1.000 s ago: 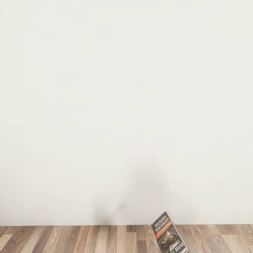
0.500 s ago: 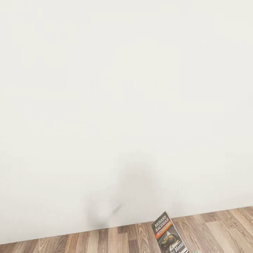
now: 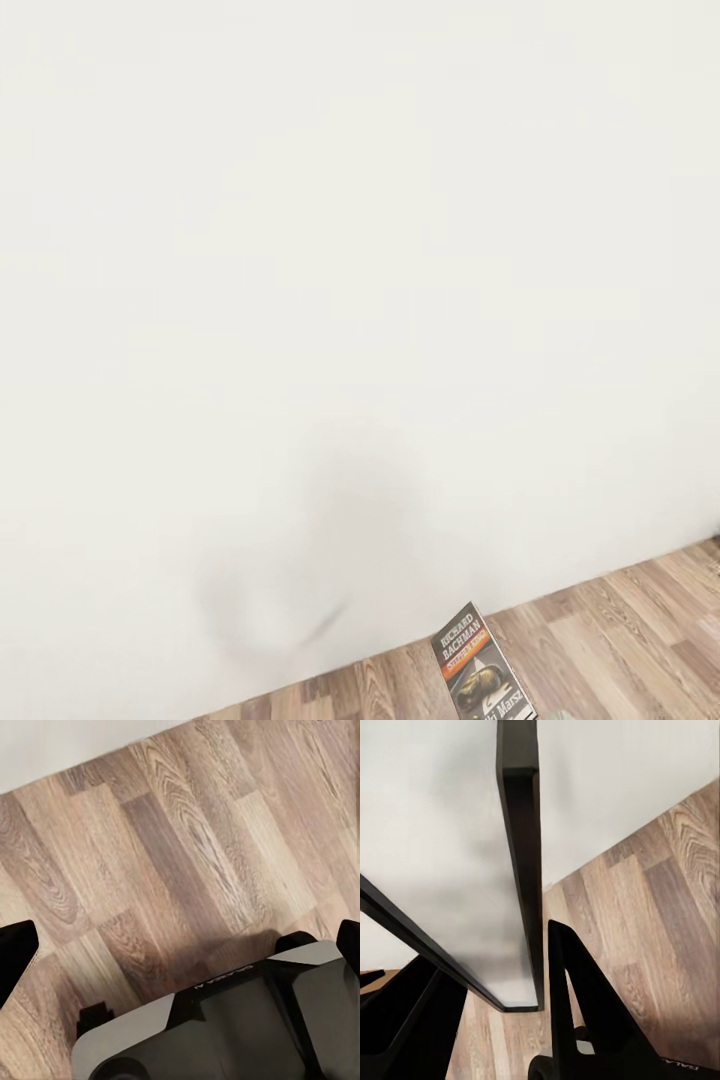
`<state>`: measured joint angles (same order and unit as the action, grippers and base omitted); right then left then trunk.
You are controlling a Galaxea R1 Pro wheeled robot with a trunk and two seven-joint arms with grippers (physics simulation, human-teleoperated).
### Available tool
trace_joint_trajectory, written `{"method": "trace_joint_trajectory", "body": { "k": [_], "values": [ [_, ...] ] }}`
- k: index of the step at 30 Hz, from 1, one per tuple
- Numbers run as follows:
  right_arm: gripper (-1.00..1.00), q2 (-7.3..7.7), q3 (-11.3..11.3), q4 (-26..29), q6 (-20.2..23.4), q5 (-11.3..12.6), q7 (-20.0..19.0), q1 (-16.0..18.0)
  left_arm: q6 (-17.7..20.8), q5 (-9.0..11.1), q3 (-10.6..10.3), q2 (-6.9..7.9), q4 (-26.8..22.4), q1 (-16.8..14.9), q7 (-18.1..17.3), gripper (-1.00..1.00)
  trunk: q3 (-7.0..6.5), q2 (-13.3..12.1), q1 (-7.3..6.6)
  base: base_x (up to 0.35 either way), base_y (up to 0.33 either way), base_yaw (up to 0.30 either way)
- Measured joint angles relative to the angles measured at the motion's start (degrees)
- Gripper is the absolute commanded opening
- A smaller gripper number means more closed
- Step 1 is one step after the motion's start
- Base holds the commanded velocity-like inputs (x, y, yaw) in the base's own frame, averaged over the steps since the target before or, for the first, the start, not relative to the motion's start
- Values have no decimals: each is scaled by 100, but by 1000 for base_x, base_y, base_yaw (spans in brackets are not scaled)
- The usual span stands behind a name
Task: In the bedroom, move the book from the bed onto either nightstand, and place the two sandals side by side next to the bed.
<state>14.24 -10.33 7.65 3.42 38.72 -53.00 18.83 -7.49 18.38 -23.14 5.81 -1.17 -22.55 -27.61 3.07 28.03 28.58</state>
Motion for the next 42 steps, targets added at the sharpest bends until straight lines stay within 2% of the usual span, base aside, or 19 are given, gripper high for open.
{"method": "trace_joint_trajectory", "body": {
  "k": [42],
  "values": [
    [-100,2,-5,-1,-1,-2,1,-1,0,0,-2,0,0,3,0,100,-31,-1,3,7,0,-289]
  ]
}}
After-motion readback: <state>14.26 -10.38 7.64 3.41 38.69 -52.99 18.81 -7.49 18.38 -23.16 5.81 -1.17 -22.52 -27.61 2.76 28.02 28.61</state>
